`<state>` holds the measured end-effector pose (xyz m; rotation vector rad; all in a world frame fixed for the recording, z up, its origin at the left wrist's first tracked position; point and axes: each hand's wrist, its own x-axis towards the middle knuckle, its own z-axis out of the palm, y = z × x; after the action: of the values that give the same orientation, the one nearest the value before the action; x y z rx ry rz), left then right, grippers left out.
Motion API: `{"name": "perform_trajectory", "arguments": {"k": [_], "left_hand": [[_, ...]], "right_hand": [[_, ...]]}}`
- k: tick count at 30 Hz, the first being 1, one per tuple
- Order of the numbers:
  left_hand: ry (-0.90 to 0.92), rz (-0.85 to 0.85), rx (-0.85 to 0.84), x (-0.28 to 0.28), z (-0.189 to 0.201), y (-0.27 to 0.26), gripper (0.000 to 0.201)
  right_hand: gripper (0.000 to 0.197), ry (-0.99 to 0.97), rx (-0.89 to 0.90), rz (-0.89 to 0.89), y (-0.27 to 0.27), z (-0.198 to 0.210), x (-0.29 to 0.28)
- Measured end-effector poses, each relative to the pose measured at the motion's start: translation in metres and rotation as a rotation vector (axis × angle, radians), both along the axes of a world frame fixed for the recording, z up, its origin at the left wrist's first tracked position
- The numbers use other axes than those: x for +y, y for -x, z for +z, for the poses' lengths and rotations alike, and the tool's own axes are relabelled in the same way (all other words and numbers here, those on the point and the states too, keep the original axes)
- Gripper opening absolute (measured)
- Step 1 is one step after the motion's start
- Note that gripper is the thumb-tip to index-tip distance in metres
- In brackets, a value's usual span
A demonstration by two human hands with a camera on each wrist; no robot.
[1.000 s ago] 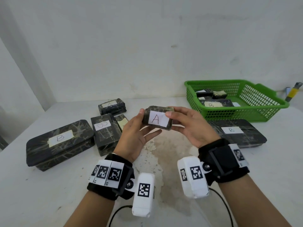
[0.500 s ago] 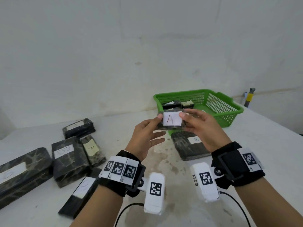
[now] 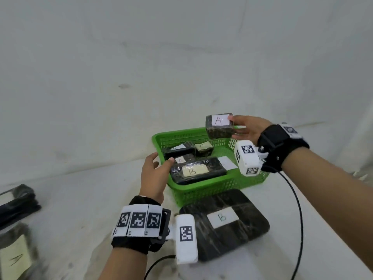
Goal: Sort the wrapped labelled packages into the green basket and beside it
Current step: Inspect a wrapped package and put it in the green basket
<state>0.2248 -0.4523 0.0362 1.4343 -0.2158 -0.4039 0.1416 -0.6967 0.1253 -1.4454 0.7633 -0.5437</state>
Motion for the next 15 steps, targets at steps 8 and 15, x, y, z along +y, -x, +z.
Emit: {"name": "perform_trajectory", "arguments": {"k": [8,15], "left_hand": [[0.157,-0.055,0.038,-0.001,-0.019,-0.025,0.032],[0.111,-0.039,-0.107,0.0,-0.026,-0.022,0.035]], "right_hand": [[0.022,0.223,0.28,-0.132,-0.054,-0.019,-0.06],[0.025,0.359,0.518,-0.086,-0.077,-0.048,-0.09]]}}
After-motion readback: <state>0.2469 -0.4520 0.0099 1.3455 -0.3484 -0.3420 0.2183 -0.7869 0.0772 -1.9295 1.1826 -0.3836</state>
